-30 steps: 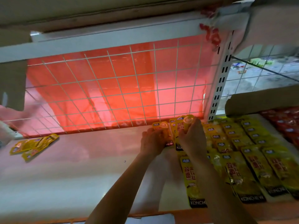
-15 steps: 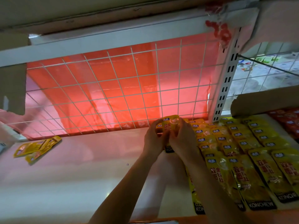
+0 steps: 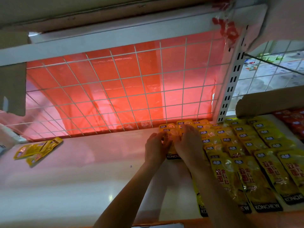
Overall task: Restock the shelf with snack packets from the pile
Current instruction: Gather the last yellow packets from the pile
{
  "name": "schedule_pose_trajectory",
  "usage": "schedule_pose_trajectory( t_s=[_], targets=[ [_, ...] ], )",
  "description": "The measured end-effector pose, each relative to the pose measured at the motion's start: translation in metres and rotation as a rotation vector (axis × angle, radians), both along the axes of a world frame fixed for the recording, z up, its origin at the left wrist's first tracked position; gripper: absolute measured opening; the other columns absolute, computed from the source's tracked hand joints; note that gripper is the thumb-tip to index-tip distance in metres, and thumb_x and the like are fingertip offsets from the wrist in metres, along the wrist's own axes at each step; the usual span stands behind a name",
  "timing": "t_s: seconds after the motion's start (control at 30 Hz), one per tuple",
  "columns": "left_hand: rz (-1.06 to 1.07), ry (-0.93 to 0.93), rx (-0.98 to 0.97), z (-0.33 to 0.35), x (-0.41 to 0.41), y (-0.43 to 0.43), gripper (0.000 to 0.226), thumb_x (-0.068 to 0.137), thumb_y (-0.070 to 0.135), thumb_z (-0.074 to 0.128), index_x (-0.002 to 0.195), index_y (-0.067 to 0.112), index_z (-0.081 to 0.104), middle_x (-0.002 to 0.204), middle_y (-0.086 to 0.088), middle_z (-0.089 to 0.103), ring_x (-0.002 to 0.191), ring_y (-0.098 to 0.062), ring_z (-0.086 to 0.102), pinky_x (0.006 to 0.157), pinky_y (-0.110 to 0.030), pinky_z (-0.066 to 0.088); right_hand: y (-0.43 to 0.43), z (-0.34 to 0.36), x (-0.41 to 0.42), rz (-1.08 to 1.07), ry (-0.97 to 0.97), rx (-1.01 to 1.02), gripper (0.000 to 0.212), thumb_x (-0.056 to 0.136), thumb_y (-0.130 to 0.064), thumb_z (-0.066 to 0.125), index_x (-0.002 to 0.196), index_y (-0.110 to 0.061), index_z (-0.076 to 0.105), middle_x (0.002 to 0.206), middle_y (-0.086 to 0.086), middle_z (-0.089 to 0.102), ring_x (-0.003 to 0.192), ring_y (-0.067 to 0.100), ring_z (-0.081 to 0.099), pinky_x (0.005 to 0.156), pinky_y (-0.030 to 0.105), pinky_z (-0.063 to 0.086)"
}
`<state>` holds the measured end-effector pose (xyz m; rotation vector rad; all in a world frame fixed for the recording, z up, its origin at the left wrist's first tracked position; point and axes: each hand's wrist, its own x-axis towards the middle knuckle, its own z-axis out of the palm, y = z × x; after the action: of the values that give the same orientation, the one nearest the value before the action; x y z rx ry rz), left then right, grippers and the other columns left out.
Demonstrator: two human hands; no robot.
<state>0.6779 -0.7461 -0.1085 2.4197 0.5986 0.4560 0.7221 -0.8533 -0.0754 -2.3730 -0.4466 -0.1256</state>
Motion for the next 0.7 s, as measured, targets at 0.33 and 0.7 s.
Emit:
schedule_pose_trajectory(
  t_s=[0.33,0.7],
  targets=[
    [0.056,-0.03,0.132,-0.004,-0.019,0.026,0.03,0.097,0.032,0.053,0.121,0.018,0.064,0.118,-0.008,0.062,0.105,-0.025,0.057,0.089,-0.031,0.045,0.031,-0.003,-0.016,0.056,-0.057,-0.037,0.034,0.084,-0.01,0.053,0.118,-0.006,0.058,0.121,0.012,0.059,0.117,0.027,0.048,0.097,0.031,0.034],
    [0.213,-0.001,0.29,0.017,-0.109,0.134,0.04,0.094,0.027,0.051,0.133,0.019,0.051,0.135,-0.007,0.054,0.124,-0.026,0.046,0.102,-0.035,0.04,0.152,-0.001,-0.088,0.343,-0.054,-0.053,0.043,0.085,-0.013,0.056,0.127,-0.012,0.058,0.131,0.009,0.058,0.124,0.025,0.047,0.108,0.028,0.026]
  ],
)
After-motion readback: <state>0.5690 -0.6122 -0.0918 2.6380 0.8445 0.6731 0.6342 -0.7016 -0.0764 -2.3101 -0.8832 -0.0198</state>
